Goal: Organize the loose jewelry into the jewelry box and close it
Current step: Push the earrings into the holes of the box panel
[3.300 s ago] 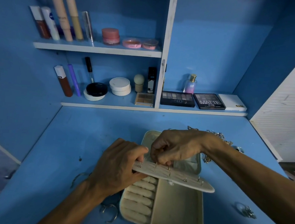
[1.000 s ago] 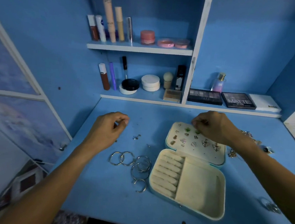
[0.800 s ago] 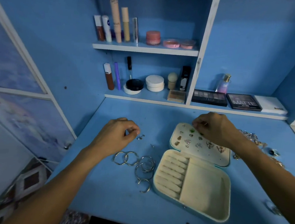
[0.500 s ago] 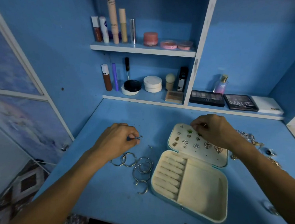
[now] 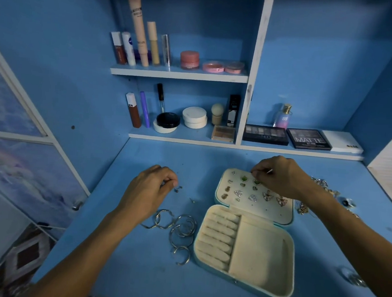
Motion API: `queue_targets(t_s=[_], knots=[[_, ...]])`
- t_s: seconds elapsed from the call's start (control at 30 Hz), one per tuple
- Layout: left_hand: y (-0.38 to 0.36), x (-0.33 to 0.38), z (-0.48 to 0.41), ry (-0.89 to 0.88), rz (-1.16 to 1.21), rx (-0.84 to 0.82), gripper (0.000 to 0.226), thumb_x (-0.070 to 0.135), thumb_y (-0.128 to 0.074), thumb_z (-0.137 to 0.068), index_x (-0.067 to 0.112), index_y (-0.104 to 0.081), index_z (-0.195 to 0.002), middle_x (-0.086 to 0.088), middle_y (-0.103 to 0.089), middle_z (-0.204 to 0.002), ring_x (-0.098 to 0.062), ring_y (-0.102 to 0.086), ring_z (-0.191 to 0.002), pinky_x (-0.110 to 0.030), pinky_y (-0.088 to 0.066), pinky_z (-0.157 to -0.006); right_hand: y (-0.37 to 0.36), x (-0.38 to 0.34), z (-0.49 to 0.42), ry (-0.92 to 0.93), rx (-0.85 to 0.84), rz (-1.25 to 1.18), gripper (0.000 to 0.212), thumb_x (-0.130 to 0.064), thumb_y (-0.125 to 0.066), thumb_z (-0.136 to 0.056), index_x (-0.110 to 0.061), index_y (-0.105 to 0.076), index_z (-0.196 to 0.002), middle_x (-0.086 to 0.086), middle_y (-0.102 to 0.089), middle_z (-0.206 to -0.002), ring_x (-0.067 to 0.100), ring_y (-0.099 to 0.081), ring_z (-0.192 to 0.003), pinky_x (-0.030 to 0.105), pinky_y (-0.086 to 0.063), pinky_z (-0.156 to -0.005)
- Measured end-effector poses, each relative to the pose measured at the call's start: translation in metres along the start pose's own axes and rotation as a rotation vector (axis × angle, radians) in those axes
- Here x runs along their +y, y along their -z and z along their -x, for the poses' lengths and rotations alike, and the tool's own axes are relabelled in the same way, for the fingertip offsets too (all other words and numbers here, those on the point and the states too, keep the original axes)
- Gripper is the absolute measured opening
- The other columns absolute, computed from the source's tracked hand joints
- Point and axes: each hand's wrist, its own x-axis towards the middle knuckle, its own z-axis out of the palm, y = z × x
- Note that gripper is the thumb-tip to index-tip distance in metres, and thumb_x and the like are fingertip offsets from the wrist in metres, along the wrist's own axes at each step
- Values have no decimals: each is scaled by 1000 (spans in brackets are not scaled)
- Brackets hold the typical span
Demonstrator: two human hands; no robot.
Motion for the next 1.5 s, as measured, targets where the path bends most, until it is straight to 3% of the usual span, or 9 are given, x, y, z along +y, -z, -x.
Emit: queue_targets(t_s=[0.27,0.37,0.5,0.63,0.77,0.93,1.13,1.3,1.5], knots=[[-4,54,-2,-6,409,-139,8,20,-70,-94,27,-74,-95,19,-73,-87,1,-68,-86,-10,-48,-76,13,0,5,-34,-33,-99,20,-18,-59,-98,-25,-76,-105,-10,-71,-100,5,-64,-87,16,-46,-79],[-16,72,-1,-56,455,-177,6,20,-70,-94,25,-73,-98,19,-72,-87,0,-67,-82,-13,-49,-74,17,0,8,-60,-44,-112,22,-16,-56,-99,-22,-75,-107,-10,-69,-96,1,-62,-80,13,-45,-71],[-29,92,0,-97,504,-195,7,23,-71,-93,22,-73,-100,17,-73,-88,-1,-68,-83,-14,-51,-75,21,6,16,-91,-82,-53,24,-19,-55,-100,-21,-75,-113,-9,-70,-106,12,-65,-97,22,-50,-88],[-39,99,-2,-121,508,-195,6,21,-70,-95,23,-74,-98,12,-74,-88,-6,-68,-84,-22,-54,-78,22,14,22,-90,-72,-63,25,-17,-55,-99,-21,-76,-111,-10,-71,-105,10,-65,-98,19,-47,-87],[-39,92,-3,-87,544,-100,7,18,-69,-94,25,-71,-93,14,-72,-85,-9,-65,-77,-20,-52,-70,20,16,23,-79,-18,-61,24,-16,-55,-98,-22,-76,-108,-13,-69,-98,9,-66,-94,17,-47,-80],[-23,54,-2,67,567,173,16,13,-71,-91,29,-69,-90,14,-72,-87,-11,-65,-77,-21,-53,-71,11,-7,10,64,136,-29,21,-11,-60,-92,-20,-78,-98,-10,-75,-96,8,-66,-83,19,-52,-79],[-1,7,2,161,461,378,16,11,-71,-91,27,-69,-90,21,-68,-84,-8,-59,-70,-18,-49,-63,-18,-61,-27,232,72,-44,13,-15,-69,-87,-19,-80,-93,-9,-76,-94,3,-64,-77,4,-41,-70],[2,-12,7,168,441,433,17,7,-71,-90,24,-68,-89,22,-68,-84,-8,-57,-65,-9,-42,-62,-44,-99,-60,306,0,8,12,-16,-70,-87,-18,-79,-94,-6,-76,-99,10,-67,-88,22,-51,-84],[-4,-21,9,122,426,452,15,3,-72,-89,18,-70,-91,13,-69,-82,-10,-57,-63,-8,-42,-58,-65,-124,-85,290,-13,100,13,-25,-69,-85,-23,-78,-93,-3,-76,-99,20,-67,-94,36,-55,-85]])
